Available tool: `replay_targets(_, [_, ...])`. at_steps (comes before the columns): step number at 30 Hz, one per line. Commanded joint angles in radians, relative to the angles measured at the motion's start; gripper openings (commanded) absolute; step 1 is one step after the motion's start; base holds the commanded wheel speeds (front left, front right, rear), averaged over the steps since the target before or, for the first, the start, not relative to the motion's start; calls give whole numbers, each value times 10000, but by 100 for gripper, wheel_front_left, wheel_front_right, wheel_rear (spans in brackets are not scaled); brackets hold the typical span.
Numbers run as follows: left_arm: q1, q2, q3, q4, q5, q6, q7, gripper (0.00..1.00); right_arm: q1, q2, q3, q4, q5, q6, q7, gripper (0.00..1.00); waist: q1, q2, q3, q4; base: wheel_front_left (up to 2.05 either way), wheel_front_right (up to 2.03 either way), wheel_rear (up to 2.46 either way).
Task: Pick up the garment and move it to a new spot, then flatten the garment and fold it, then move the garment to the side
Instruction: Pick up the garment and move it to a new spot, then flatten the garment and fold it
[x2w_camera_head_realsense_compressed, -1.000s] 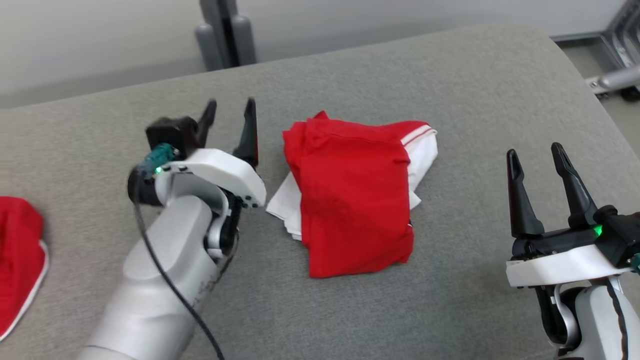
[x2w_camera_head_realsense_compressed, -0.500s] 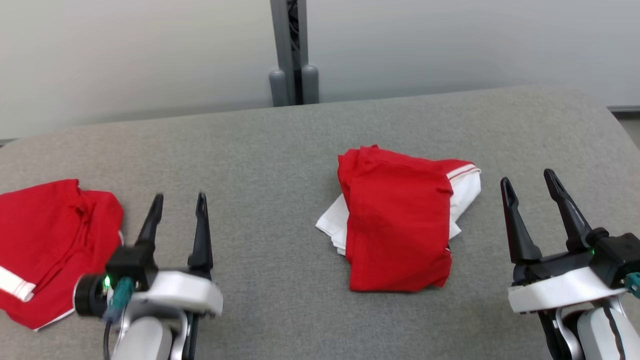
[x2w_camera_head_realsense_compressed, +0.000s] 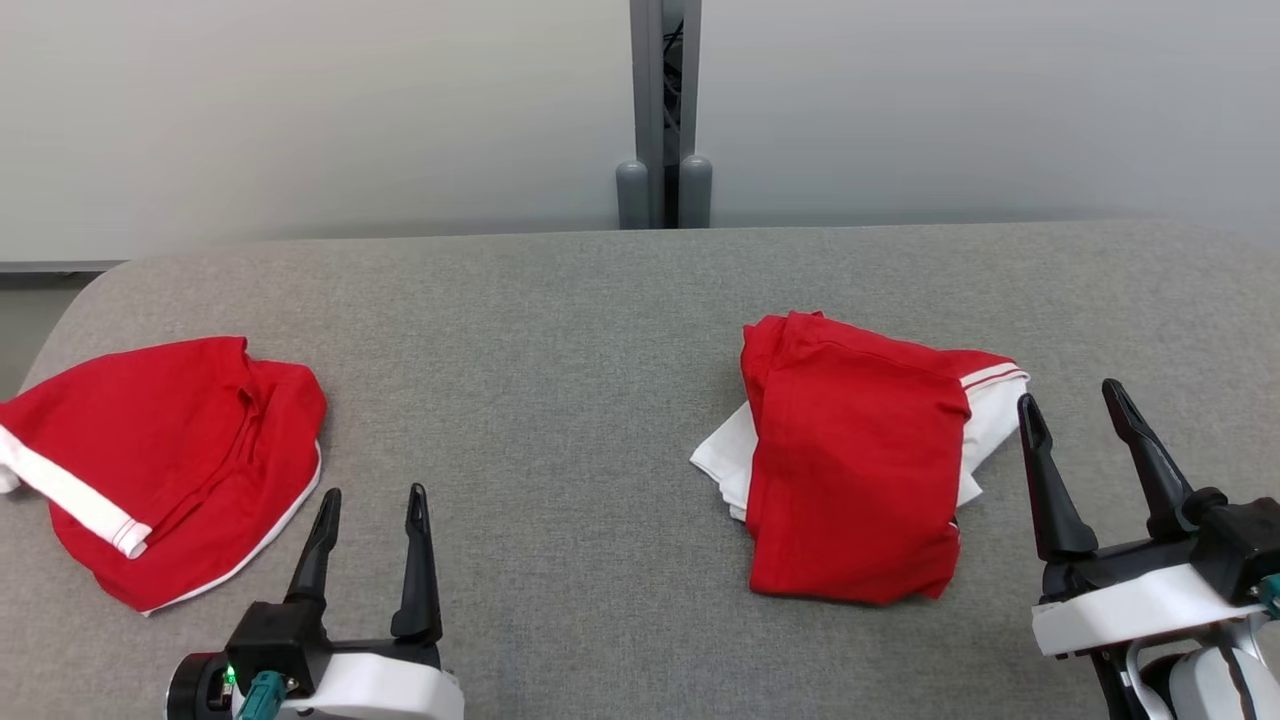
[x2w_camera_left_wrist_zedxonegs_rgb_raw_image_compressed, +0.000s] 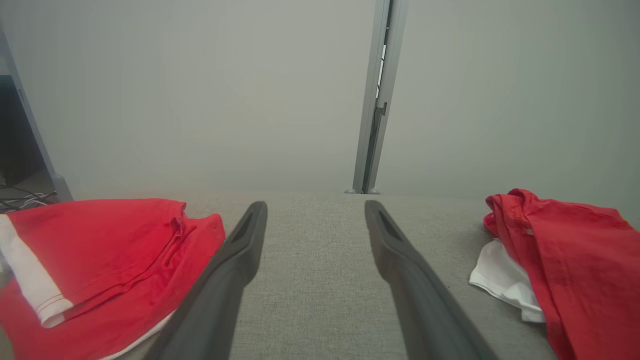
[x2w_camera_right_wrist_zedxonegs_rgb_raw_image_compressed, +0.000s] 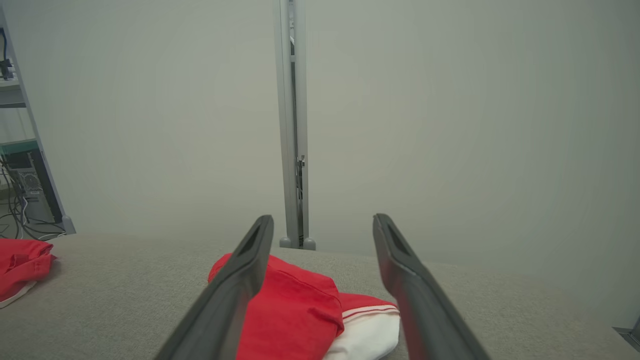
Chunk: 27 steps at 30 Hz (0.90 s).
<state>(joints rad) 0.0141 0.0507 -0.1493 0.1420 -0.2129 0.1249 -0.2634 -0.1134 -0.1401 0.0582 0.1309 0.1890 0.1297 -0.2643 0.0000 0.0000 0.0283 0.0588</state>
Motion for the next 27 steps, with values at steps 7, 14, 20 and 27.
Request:
replay_targets(7, [-517, 12, -495, -34, -437, 156, -11, 100, -451, -481, 147, 16, 59, 19, -11, 100, 0, 0, 441, 576, 0, 0, 0])
replay_targets(14, [-901, 16, -1068, 153, -769, 289, -11, 100, -1889, -1562, 1271, 940, 483, 16, 277, 100, 0, 0, 1094, 1242, 0, 0, 0])
replay_targets(20, [-1152, 13, -1421, 223, -966, 416, -11, 100, -3143, -2508, 2240, 2233, 1309, 13, 1106, 100, 0, 0, 1540, 1934, 0, 0, 0])
replay_targets(27, [-1262, 13, -1545, -7, -1169, 547, -11, 100, -3983, -3406, 3483, 3316, 2197, 12, 1871, 100, 0, 0, 1819, 2540, 0, 0, 0])
